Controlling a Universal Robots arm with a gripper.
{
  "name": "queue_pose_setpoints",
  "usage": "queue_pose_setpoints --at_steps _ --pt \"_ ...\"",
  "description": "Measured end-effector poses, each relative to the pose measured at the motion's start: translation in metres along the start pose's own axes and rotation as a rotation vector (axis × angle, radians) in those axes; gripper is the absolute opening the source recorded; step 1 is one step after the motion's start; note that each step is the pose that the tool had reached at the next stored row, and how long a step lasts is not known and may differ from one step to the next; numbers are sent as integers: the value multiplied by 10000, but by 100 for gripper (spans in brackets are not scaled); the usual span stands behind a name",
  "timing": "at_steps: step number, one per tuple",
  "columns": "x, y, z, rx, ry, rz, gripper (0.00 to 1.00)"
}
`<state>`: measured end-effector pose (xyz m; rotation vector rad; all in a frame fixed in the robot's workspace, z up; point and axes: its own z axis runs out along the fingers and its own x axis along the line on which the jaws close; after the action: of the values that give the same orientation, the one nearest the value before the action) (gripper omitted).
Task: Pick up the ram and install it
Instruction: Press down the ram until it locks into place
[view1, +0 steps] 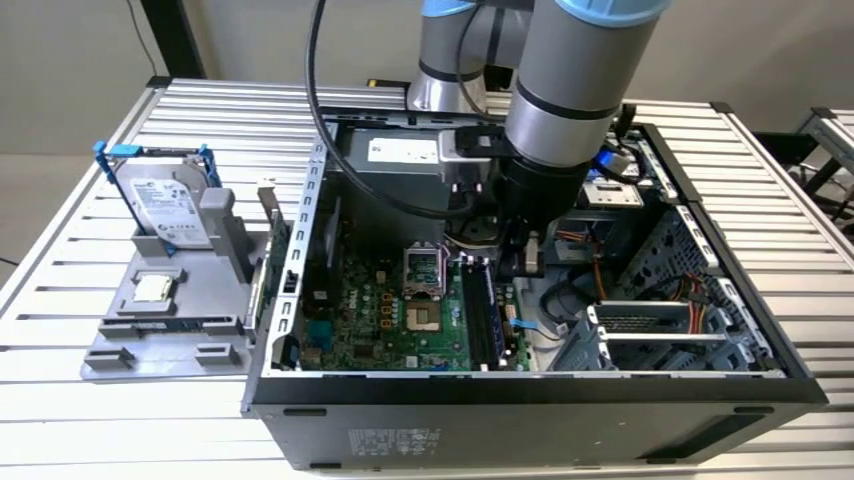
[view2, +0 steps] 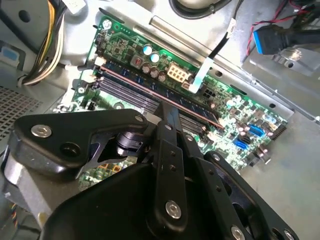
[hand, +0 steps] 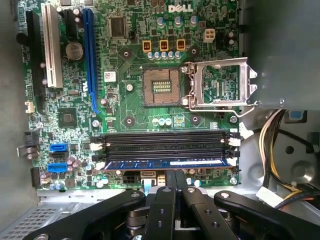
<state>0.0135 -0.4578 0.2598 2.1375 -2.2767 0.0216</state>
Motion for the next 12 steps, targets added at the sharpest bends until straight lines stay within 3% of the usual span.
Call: queue_pose_setpoints --at_steps 9,12 --pt "2 0 -93 0 10 -1 0" --pt "3 0 -152 1 13 0 0"
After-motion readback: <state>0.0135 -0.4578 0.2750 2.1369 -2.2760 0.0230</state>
